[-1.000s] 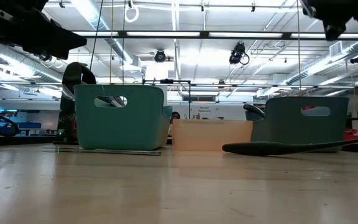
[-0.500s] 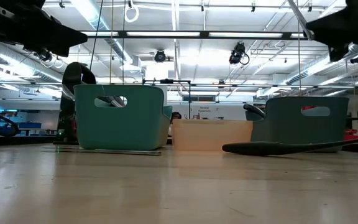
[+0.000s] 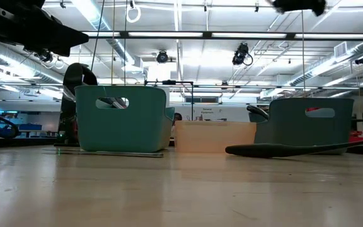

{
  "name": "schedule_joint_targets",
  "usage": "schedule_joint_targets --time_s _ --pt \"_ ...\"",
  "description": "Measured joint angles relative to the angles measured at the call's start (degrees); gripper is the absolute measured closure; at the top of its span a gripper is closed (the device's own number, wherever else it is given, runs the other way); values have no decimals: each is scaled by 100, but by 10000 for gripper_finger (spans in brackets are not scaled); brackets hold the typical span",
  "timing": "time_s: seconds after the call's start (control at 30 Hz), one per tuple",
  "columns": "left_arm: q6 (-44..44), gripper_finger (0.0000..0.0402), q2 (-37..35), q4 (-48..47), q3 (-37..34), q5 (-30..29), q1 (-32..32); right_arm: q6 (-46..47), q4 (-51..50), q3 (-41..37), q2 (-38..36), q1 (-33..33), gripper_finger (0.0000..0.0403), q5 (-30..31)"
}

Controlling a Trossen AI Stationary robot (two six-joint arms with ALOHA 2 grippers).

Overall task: Pick & Place Kitchen Items
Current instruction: Put the right silver table knife into the orange bin

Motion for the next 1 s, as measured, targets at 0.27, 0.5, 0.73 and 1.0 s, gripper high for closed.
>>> schedule_joint_targets --time_s 0.27,0.5,0.73,1.0 --pt "-47 386 0 1 1 1 0 888 -1685 1646 2317 -2267 322 -1942" --pt "-55 386 0 0 1 2 0 849 -1536 2069 3808 -3576 322 -3239" --pt "-45 386 0 0 3 3 0 955 -1345 2077 4854 -4159 322 -3820" --pt "40 386 0 2 5 3 0 1197 -1114 2077 5570 -4152 322 -4451"
